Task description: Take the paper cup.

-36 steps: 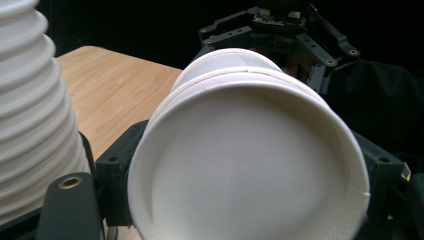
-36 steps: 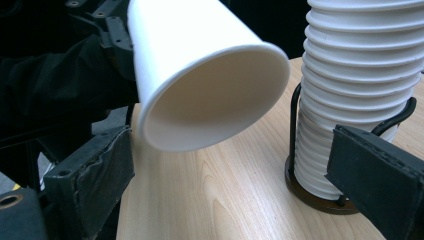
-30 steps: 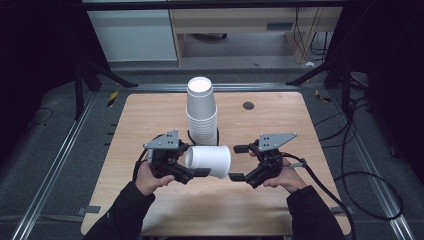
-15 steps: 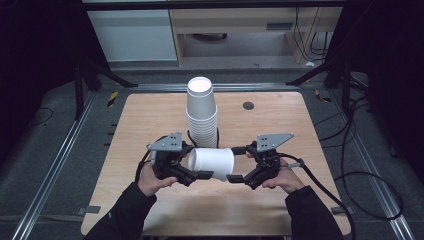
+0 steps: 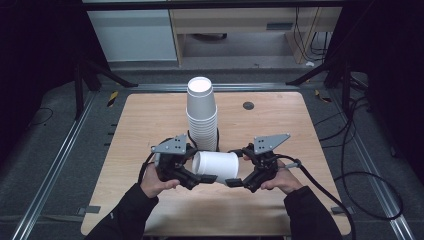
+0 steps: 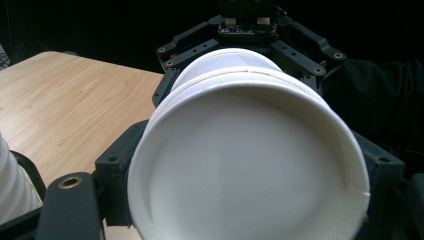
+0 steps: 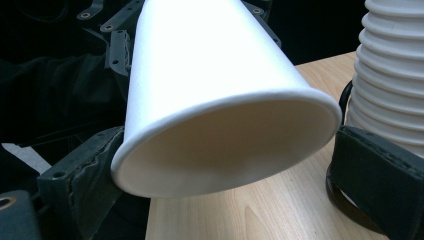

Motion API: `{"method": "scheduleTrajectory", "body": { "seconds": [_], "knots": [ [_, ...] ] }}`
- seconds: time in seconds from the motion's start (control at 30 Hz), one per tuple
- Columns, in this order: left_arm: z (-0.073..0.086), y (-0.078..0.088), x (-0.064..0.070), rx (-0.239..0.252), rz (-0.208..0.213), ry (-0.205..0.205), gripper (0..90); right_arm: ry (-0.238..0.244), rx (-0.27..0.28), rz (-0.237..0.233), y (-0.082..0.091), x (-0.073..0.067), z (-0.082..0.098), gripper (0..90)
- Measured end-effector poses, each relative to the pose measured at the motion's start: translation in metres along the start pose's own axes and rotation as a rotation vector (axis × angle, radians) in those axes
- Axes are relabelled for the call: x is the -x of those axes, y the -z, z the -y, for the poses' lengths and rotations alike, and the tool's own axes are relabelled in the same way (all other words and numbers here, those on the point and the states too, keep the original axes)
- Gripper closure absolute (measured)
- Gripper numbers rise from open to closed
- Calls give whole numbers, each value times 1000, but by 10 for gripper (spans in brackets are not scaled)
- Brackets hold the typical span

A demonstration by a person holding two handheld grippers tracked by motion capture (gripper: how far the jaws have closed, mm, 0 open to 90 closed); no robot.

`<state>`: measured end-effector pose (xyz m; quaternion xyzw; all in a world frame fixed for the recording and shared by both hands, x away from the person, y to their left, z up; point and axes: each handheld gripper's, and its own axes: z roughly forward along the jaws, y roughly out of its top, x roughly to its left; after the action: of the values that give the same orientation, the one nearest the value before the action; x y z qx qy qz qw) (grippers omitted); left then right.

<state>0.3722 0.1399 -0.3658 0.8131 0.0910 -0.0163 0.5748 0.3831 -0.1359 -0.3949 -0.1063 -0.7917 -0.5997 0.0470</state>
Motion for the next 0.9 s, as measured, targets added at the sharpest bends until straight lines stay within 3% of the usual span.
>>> {"method": "scheduleTrajectory", "body": {
  "seconds": [0.27,0.9],
  "knots": [
    [0,-5,2,-4,2,-19,199,-1,-17,-24,-4,0,3,42],
    [3,-10,2,-15,8,-10,203,6,-26,-38,-9,1,5,73]
  ]
}}
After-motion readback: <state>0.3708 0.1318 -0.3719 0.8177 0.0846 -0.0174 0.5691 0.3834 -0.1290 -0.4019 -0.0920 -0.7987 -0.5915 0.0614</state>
